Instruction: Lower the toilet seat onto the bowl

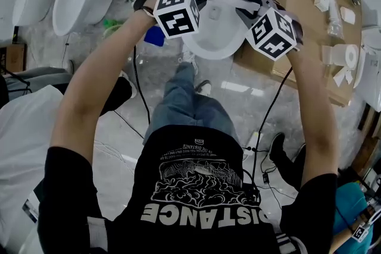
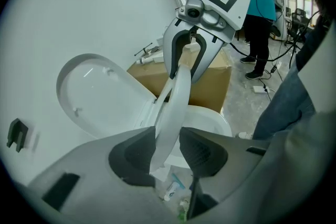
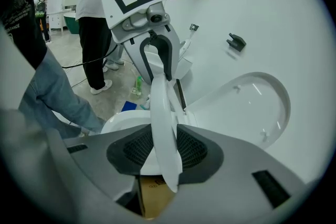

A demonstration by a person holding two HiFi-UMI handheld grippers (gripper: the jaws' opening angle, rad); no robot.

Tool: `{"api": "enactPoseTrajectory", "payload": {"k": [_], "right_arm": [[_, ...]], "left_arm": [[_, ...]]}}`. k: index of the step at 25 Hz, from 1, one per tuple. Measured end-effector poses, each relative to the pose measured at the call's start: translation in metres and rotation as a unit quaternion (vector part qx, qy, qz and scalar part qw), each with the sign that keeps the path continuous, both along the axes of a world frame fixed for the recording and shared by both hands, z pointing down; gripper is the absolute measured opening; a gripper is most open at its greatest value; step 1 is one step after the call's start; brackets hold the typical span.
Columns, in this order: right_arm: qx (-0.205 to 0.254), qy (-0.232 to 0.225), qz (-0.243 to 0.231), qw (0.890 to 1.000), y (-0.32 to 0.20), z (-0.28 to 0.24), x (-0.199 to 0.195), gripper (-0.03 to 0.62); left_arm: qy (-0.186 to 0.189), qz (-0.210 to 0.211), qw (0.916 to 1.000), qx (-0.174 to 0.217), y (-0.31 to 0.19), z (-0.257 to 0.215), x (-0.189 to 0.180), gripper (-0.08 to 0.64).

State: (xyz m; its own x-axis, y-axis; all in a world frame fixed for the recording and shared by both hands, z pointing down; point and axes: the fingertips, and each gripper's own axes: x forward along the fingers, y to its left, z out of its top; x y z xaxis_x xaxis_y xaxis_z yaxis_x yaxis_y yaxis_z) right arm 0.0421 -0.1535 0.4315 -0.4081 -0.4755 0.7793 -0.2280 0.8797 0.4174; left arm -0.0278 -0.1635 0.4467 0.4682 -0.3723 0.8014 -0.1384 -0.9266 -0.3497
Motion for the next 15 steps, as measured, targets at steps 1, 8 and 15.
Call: {"api": "enactPoseTrajectory", "payload": {"k": [1, 8, 15], "right_arm": [[-0.003, 0.001, -0.002, 1.0, 0.005, 0.004, -0.001, 0.133], [-0.016, 0.021, -0.019, 0.999, 0.033, 0.032, -0.007, 0.144], [-0.043, 0.029, -0.039, 0.998, 0.054, 0.061, -0.01, 0.162]], "left_arm": [[-0.002, 0.001, 1.0, -0.003, 0.005, 0.004, -0.001, 0.137], [-0.021, 0.016, 0.9995, -0.016, 0.033, 0.031, -0.006, 0.146], [-0.034, 0.033, 0.9981, -0.04, 0.053, 0.06, -0.009, 0.16]]}}
